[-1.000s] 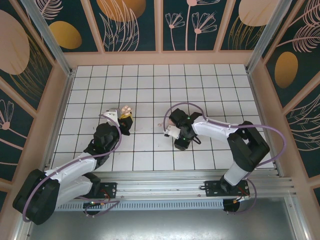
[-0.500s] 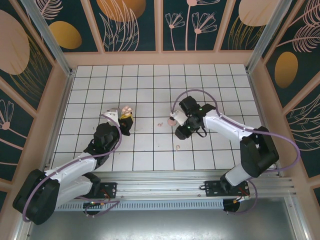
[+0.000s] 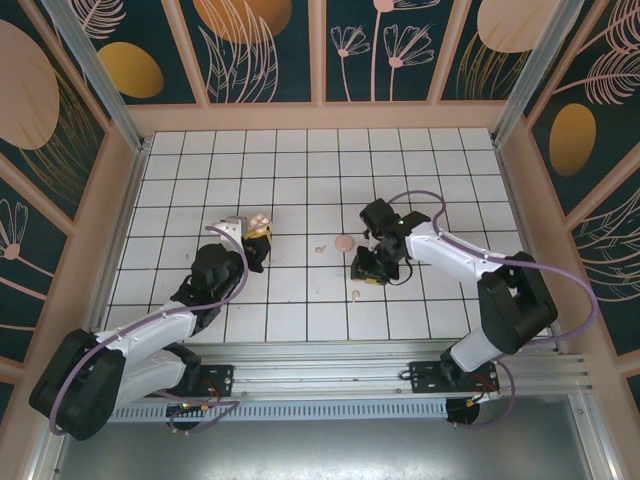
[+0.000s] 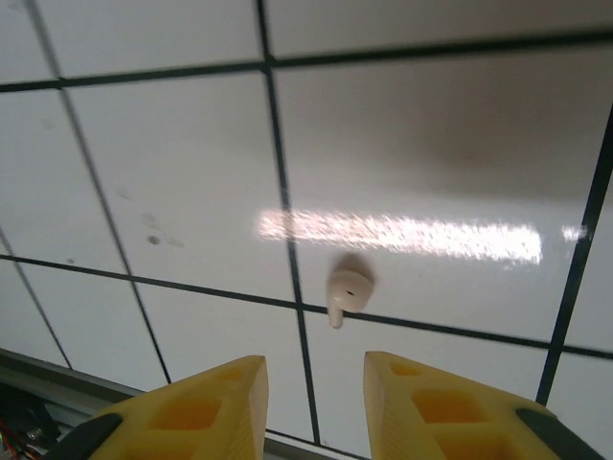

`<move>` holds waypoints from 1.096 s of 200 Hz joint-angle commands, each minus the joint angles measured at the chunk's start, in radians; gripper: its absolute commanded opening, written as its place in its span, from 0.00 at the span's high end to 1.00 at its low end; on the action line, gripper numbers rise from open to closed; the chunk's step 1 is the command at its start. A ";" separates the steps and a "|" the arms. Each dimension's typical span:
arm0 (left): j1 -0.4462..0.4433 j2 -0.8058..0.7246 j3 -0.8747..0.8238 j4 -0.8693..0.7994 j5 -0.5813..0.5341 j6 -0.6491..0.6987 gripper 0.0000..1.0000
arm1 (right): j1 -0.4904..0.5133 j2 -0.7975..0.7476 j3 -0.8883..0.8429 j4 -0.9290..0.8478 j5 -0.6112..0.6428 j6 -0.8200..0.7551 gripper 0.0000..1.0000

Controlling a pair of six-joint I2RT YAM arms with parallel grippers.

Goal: Insert wireless bluetooth earbuds into charging case

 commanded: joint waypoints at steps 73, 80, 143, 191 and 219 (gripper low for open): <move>0.008 0.016 0.027 0.040 0.029 0.029 0.85 | 0.043 0.112 -0.050 0.059 -0.009 0.124 0.66; 0.008 0.018 0.029 0.041 0.029 0.030 0.85 | 0.045 0.120 -0.050 0.068 -0.011 0.123 0.67; 0.008 0.038 0.040 0.046 0.033 0.034 0.85 | 0.065 0.181 -0.018 0.105 -0.020 0.119 0.68; 0.008 0.045 0.044 0.046 0.036 0.038 0.85 | 0.068 0.205 0.004 0.111 0.015 0.112 0.69; 0.008 0.045 0.044 0.044 0.039 0.039 0.85 | 0.067 0.217 0.005 0.113 0.034 0.107 0.72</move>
